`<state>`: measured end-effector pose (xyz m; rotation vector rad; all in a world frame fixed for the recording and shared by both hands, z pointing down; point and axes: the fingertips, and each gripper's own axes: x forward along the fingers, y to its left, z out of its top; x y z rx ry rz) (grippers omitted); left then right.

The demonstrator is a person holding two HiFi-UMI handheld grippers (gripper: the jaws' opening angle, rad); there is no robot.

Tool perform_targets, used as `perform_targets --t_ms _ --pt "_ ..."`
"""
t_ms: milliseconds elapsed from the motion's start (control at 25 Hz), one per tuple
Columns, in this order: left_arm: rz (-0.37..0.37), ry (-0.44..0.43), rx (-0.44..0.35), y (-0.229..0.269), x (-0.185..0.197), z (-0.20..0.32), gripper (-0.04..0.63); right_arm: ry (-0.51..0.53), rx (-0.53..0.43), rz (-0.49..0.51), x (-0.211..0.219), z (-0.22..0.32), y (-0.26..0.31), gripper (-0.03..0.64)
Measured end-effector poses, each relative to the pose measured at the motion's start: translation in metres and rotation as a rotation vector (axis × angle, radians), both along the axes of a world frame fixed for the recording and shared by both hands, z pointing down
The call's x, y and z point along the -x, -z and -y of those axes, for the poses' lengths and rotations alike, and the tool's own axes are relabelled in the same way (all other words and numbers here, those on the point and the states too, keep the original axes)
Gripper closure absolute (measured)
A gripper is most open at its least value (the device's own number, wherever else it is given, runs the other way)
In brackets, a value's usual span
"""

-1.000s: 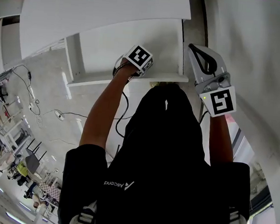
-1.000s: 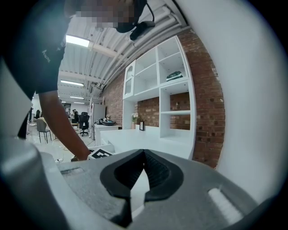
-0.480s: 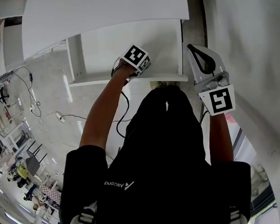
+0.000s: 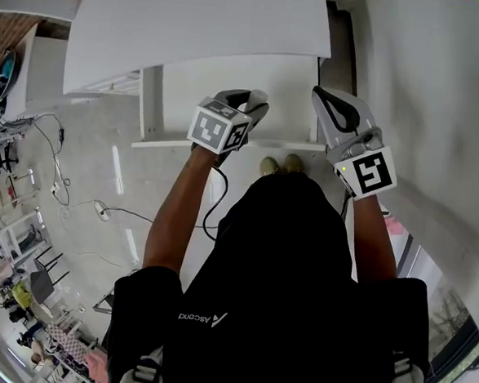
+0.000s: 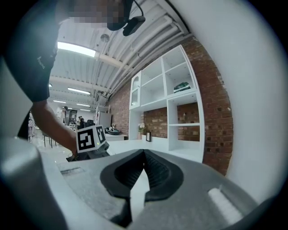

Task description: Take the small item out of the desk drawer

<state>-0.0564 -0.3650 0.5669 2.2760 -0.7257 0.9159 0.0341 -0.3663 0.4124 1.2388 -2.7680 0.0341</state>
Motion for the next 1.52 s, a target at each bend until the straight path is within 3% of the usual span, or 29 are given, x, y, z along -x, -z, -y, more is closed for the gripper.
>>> perform_targets --t_ms 280,480,600,1000,1520 --pt "-0.247 0.125 -0.408 0.131 0.006 -0.008 0.422 0.046 -0.068 0.050 0.022 -0.023 0.039 0.617" --pt "-0.360 0.187 -0.657 0.199 0.019 -0.028 0.422 0.083 -0.105 0.077 0.038 -0.042 0.058 0.617" --pt "-0.401 0.227 -0.763 0.230 0.027 -0.041 0.422 0.104 -0.133 0.081 0.048 -0.053 0.068 0.617" --pt "-0.426 0.291 -0.905 0.262 0.045 -0.067 0.422 0.107 -0.202 0.091 0.060 -0.073 0.091 0.618" --pt "-0.414 0.299 -0.895 0.261 0.045 -0.074 0.422 0.097 -0.213 0.087 0.061 -0.079 0.095 0.618"
